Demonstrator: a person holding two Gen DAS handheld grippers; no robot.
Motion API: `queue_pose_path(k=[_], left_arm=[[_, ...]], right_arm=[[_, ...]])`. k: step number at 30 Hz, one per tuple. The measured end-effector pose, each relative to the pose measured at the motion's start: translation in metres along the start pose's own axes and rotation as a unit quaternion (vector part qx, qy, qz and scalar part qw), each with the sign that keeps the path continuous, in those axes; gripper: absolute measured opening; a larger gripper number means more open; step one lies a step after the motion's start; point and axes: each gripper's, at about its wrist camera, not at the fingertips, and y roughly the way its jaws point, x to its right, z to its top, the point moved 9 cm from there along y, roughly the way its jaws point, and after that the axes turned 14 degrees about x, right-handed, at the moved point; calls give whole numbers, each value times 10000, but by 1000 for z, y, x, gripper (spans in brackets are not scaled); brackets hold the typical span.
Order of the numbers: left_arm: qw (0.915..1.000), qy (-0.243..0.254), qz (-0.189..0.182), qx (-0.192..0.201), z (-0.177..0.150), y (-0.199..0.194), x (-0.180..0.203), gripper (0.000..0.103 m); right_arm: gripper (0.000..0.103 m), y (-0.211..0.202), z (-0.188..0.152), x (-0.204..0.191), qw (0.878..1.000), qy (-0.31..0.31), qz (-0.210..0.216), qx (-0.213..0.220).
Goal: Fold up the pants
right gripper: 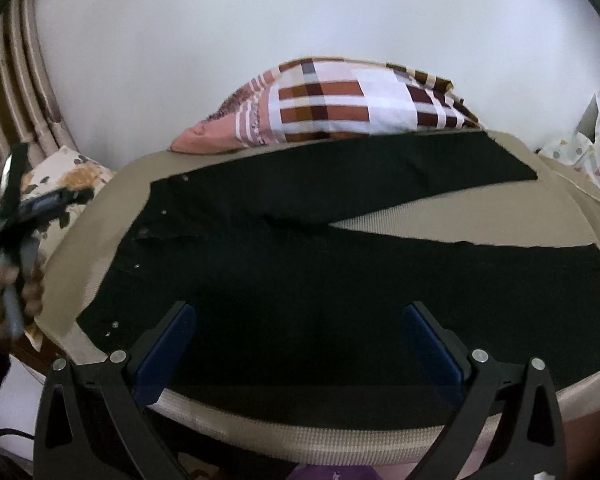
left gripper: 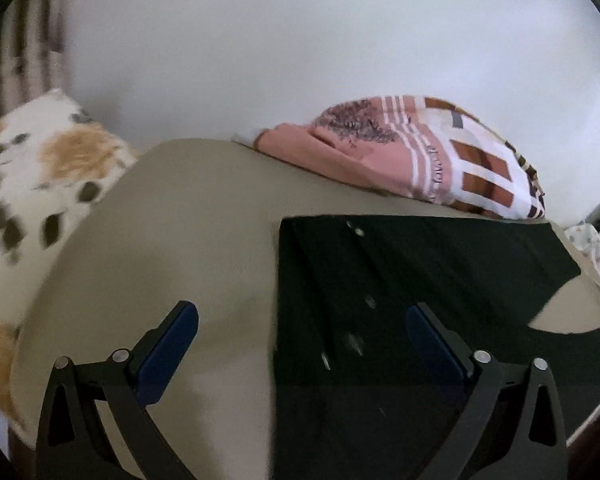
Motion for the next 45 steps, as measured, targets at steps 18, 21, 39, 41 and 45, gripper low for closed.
queue_pose_path(k=[18,21,39,41,45], left_arm=[[9822,68,-1394,-1259,-5,174,-4,53],[9774,-109,-1637,-1331,-6,180,-2,53],[9910,-310,-1289,190,37,65,33,16],[9890,-266,-1393,410,38,37,44,16],[9849,-265,-1598,607,26,-9,61,16]], right_arm=[[103,58,-32,20,9961,-15,-324,-817],[103,61,-32,20,9959,-61,-327,-836],[103,100,42,12,9882,966,1022,-605],[103,129,63,15,9664,1878,1543,-839],[100,184,91,21,9254,2997,2022,-1139]])
